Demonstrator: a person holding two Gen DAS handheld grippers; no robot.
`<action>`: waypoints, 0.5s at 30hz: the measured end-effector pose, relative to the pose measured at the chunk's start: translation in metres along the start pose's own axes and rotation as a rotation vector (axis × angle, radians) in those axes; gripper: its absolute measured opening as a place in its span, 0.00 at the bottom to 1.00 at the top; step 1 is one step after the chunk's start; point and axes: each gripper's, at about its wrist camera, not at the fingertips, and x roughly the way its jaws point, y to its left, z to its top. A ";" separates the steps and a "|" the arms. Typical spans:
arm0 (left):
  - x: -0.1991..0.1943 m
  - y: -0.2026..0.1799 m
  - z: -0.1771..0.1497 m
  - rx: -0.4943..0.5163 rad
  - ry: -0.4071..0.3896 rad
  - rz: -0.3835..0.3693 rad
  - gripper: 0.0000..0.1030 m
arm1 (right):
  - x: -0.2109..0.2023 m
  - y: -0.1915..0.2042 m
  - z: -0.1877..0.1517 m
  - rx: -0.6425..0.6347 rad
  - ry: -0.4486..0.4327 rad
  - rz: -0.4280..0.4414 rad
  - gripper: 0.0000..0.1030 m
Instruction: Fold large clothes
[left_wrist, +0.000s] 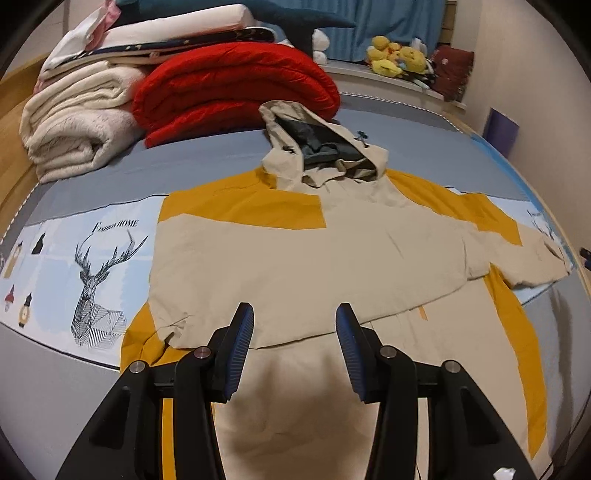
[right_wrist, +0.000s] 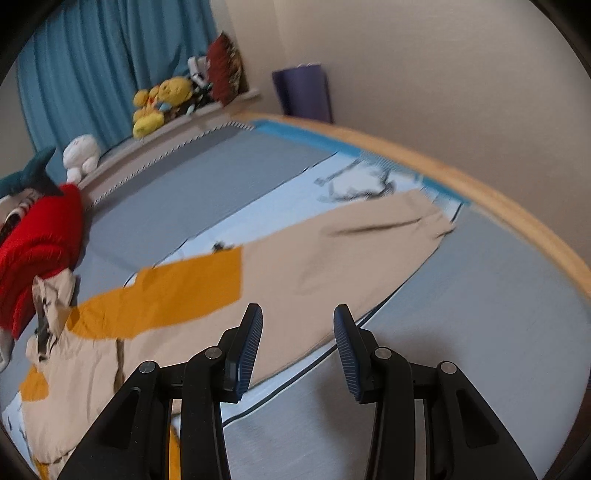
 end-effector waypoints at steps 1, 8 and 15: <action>0.001 0.001 0.000 -0.003 0.001 0.001 0.42 | 0.001 -0.004 0.001 0.007 -0.002 0.000 0.40; 0.005 -0.003 -0.002 0.029 0.001 -0.012 0.42 | 0.062 -0.054 0.003 0.107 0.095 0.060 0.40; 0.013 -0.008 -0.005 0.044 0.009 -0.004 0.42 | 0.120 -0.088 -0.002 0.192 0.196 0.121 0.40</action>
